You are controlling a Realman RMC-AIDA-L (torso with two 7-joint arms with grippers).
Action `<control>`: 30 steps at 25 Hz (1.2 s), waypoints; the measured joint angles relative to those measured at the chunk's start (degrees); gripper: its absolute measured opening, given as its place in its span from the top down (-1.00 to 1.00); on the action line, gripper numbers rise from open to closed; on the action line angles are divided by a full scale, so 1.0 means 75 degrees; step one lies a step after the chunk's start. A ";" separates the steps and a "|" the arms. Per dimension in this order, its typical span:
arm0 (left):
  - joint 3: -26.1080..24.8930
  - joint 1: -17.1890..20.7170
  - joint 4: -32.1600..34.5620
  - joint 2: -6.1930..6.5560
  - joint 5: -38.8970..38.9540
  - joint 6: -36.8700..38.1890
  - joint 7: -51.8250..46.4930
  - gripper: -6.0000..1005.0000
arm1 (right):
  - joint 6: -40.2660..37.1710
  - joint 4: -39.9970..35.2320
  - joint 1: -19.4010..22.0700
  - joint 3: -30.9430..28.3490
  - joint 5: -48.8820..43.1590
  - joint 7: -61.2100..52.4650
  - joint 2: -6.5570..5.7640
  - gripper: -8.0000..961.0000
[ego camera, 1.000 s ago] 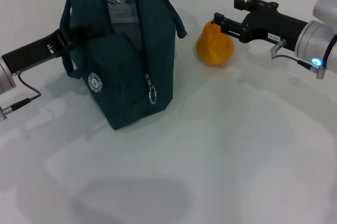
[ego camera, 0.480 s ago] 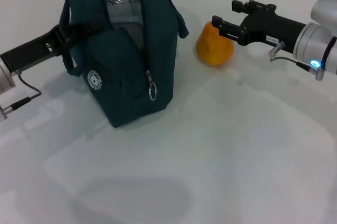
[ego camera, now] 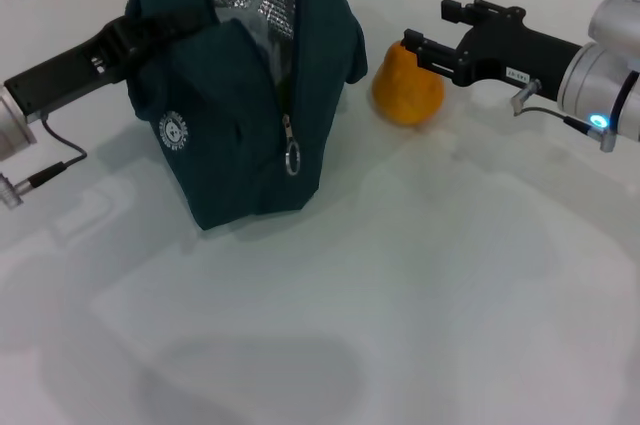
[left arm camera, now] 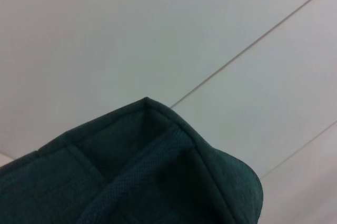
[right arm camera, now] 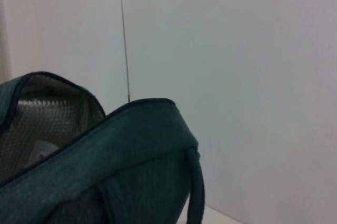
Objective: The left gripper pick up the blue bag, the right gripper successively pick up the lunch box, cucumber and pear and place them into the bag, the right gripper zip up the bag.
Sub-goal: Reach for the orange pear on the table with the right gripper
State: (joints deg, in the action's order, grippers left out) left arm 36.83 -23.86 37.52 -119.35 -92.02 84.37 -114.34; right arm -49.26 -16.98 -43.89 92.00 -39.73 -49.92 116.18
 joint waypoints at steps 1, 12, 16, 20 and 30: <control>0.0000 -0.0025 0.0000 0.0000 0.0001 0.0000 0.0000 0.92 | 0.0022 0.0006 -0.0023 0.0016 0.0001 -0.0001 0.0000 -0.32; -0.0004 -0.0107 0.0002 0.0005 0.0012 0.0001 -0.0002 0.92 | 0.0228 0.0354 -0.0520 0.0071 0.0069 -0.0010 0.0000 -0.30; -0.0023 -0.0089 0.0002 -0.0001 0.0012 0.0000 -0.0001 0.92 | 0.0287 0.0444 -0.0633 0.0166 0.0072 -0.0010 0.0000 -0.27; -0.0029 -0.0090 0.0002 -0.0001 0.0012 0.0000 -0.0002 0.92 | 0.0355 0.0460 -0.0667 0.0358 0.0126 -0.0011 0.0000 -0.25; -0.0001 -0.0122 -0.0062 -0.0012 0.0134 -0.0001 -0.0008 0.92 | 0.0669 0.0384 -0.0788 0.2161 0.1963 0.0450 0.0000 -0.19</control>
State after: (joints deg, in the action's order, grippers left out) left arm 36.82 -24.77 37.05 -119.44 -91.01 84.37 -114.40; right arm -44.25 -14.10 -49.80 108.20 -25.01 -46.54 116.18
